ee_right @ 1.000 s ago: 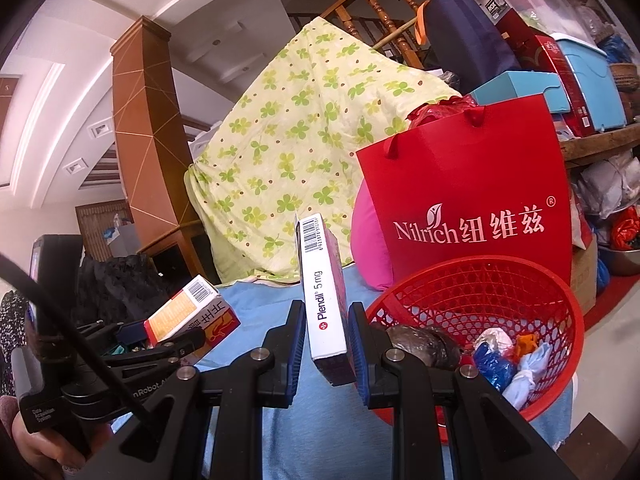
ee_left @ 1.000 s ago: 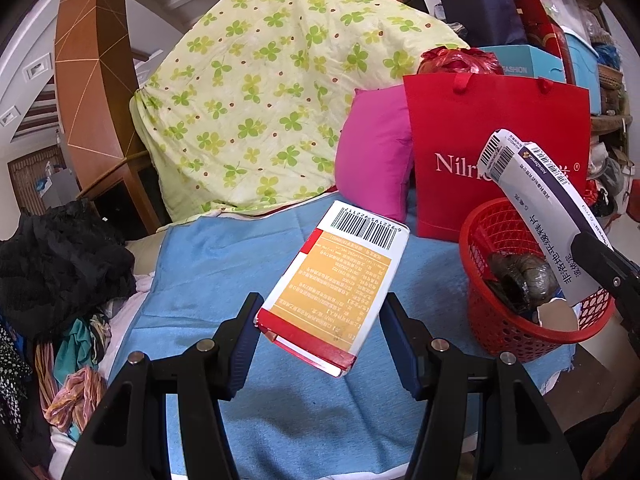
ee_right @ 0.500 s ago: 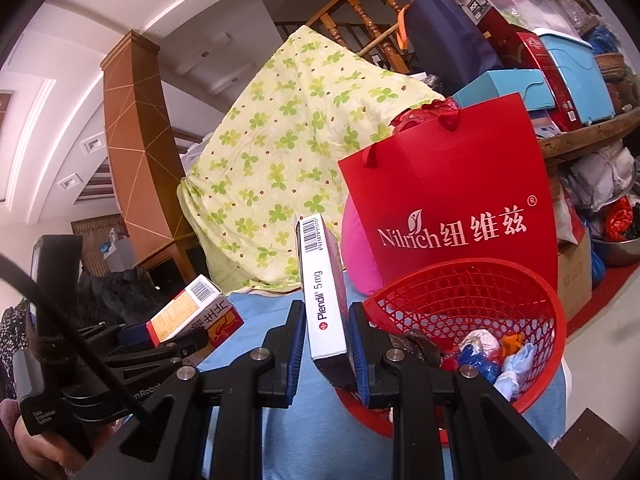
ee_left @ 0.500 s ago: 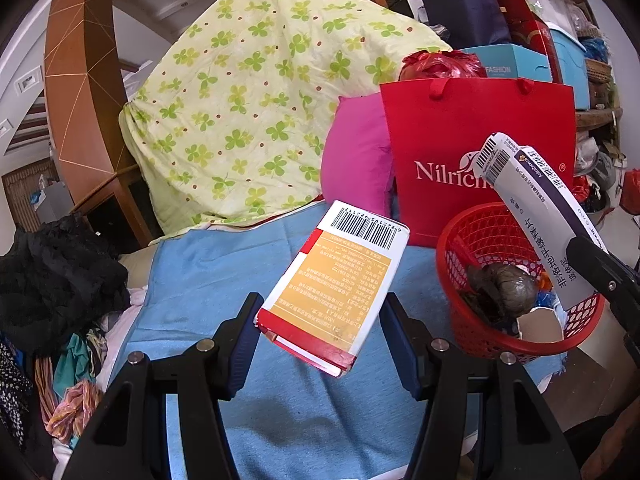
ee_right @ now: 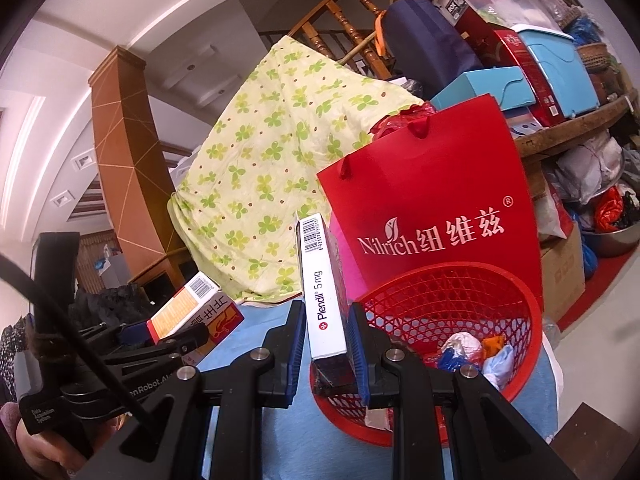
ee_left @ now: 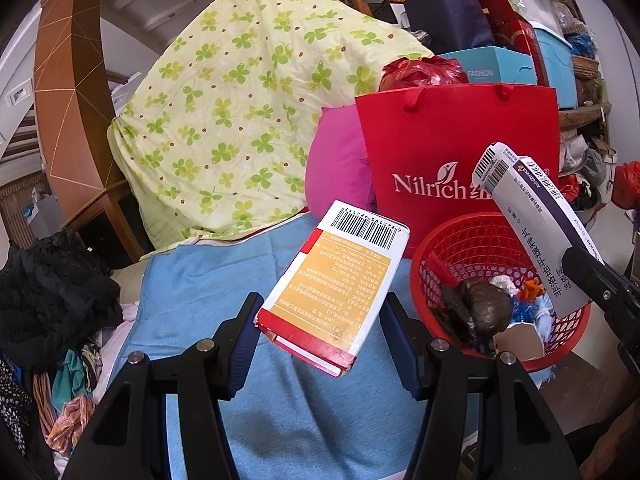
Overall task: Collect trash
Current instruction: 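Carry the orange-and-white box with the left tool over the basket while the right tool carries the Plendil box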
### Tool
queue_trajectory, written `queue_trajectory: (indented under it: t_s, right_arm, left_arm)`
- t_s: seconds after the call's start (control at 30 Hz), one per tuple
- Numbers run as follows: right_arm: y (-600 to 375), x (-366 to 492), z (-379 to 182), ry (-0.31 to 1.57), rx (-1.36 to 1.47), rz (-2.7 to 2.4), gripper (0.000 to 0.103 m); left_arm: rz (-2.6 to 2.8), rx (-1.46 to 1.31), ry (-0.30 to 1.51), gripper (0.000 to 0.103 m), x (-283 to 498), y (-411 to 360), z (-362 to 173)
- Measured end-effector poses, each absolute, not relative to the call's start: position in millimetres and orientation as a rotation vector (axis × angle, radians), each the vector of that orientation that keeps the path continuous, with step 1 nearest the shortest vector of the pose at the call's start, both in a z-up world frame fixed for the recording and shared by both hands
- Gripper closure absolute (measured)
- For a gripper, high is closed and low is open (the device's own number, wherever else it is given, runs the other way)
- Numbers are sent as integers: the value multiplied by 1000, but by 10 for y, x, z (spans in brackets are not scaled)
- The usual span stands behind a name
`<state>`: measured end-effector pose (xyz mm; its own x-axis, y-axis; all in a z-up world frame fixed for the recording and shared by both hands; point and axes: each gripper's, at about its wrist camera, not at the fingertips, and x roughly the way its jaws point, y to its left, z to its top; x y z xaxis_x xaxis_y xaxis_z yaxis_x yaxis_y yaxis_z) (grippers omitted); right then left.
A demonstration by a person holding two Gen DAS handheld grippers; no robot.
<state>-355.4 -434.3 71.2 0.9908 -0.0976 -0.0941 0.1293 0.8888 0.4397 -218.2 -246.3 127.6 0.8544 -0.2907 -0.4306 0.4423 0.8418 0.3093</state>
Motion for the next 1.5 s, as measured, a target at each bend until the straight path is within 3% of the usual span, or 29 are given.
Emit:
queue_trajectory:
  t_s: [1.5]
  right_arm:
    - [-4879,-3850,582,35,627,-184,79]
  left_arm:
    - [-534,463,362,42,-2339,-3153,1259]
